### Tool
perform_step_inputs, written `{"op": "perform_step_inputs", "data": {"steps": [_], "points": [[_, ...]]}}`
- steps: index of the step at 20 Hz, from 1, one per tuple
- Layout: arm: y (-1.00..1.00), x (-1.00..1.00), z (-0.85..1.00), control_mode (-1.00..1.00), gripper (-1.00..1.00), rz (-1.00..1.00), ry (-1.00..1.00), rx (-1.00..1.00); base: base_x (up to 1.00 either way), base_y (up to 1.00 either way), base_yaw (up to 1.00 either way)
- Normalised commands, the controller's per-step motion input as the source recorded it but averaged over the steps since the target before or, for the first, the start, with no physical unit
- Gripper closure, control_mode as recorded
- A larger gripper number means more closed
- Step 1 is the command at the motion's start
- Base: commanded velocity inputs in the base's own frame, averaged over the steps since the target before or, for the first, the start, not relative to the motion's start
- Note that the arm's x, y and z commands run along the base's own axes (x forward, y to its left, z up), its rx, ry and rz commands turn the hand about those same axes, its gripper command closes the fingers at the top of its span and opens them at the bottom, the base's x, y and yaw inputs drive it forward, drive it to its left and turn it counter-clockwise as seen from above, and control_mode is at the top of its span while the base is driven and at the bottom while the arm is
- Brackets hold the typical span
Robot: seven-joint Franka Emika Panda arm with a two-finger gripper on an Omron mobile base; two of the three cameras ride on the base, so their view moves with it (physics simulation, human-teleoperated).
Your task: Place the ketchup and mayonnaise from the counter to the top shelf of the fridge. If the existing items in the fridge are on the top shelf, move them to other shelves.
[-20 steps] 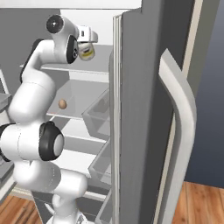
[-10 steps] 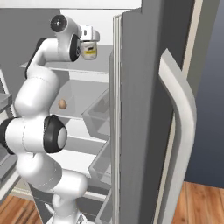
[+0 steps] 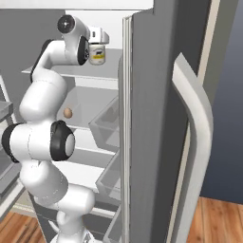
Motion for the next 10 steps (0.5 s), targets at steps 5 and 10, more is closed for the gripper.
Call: {"op": "perform_step_inputs", "data": {"steps": [5, 10], "points": [[-0.01, -0.69, 0.0, -1.0, -1.0, 0.02, -0.09, 0.0, 0.0, 0.0, 0.0], [-0.01, -1.0, 0.0, -1.0, -1.0, 0.07, -0.27, 0.0, 0.0, 0.0, 0.0]]}}
